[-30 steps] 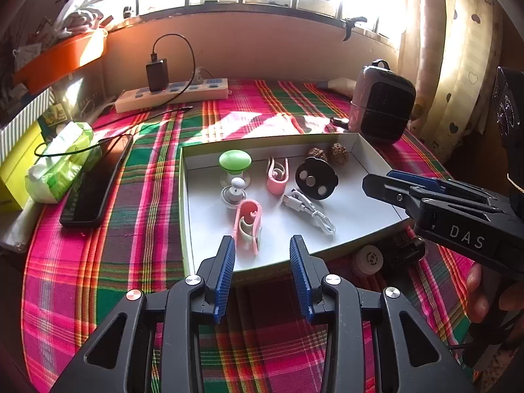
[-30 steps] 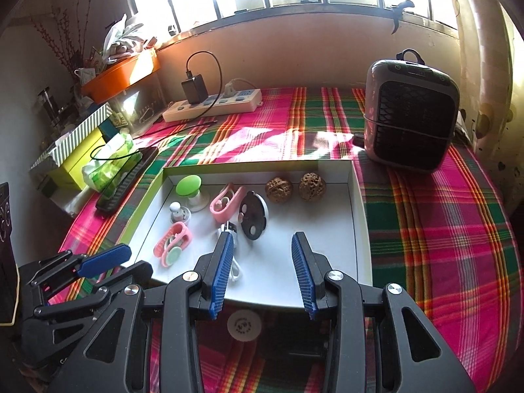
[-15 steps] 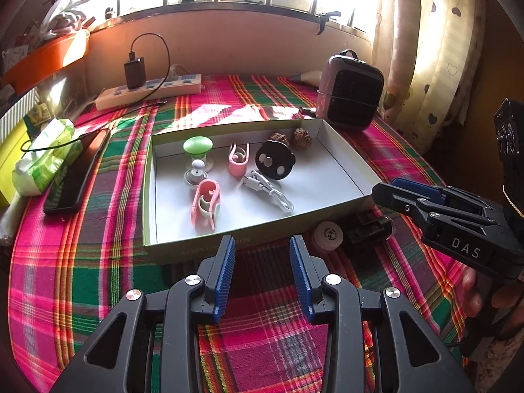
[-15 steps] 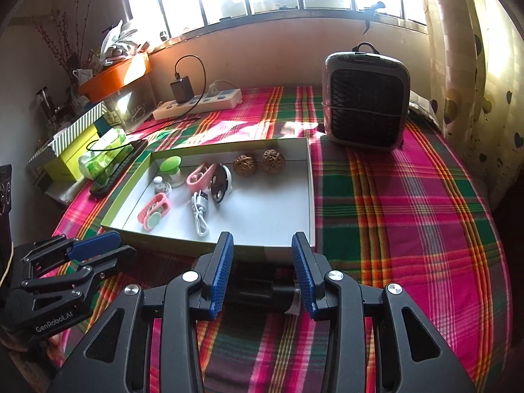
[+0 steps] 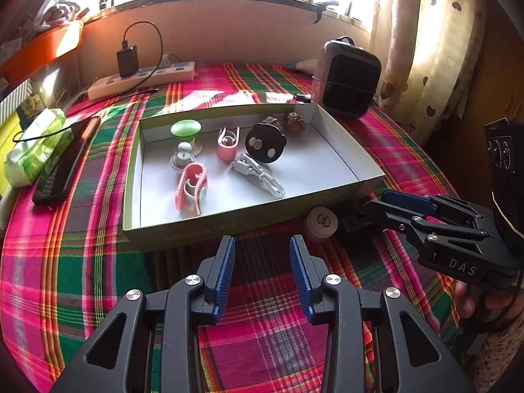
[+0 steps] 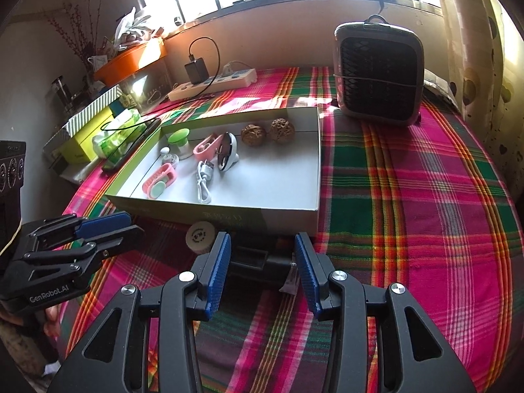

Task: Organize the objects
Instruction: 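Withdraw both open tools out of the box toward the items in front, then move the right tool to the black cylindrical device while the left tool approaches the white round tin, then close the right tool on the black cylinder while the left tool grasps the white tin, then lift the white tin with the left tool while the right tool lifts the black cylinder, then carry the white tin with the left tool while the right tool carries the cylinder into the box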

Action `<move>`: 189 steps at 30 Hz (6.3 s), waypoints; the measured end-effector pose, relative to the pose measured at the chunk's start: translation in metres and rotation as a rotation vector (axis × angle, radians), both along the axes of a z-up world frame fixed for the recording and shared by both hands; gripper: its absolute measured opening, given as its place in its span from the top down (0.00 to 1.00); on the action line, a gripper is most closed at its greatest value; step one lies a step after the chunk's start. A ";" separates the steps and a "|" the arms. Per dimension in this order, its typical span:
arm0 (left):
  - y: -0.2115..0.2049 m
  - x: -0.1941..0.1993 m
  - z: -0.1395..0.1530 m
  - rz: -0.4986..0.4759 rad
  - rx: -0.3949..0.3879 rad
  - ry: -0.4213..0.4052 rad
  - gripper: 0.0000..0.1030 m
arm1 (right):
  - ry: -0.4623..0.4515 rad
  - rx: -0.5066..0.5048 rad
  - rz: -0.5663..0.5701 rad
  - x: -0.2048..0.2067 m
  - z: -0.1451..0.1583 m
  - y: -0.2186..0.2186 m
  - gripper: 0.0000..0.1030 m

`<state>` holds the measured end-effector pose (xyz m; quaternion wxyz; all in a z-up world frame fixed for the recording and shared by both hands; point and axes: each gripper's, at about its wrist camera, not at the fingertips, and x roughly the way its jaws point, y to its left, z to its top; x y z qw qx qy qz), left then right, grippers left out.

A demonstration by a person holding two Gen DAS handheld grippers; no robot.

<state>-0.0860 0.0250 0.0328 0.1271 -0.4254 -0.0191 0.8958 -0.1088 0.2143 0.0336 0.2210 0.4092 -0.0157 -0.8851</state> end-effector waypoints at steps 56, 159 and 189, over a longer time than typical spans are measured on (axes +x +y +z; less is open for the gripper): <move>0.042 -0.018 -0.012 -0.094 0.009 -0.048 0.63 | 0.025 0.223 0.029 0.033 -0.017 0.004 0.71; 0.000 -0.028 0.014 0.001 0.041 0.040 0.75 | 0.081 0.134 -0.032 -0.011 0.032 -0.022 0.72; -0.006 -0.080 -0.008 0.062 0.015 -0.026 0.75 | -0.069 0.148 -0.040 -0.116 0.008 -0.029 0.72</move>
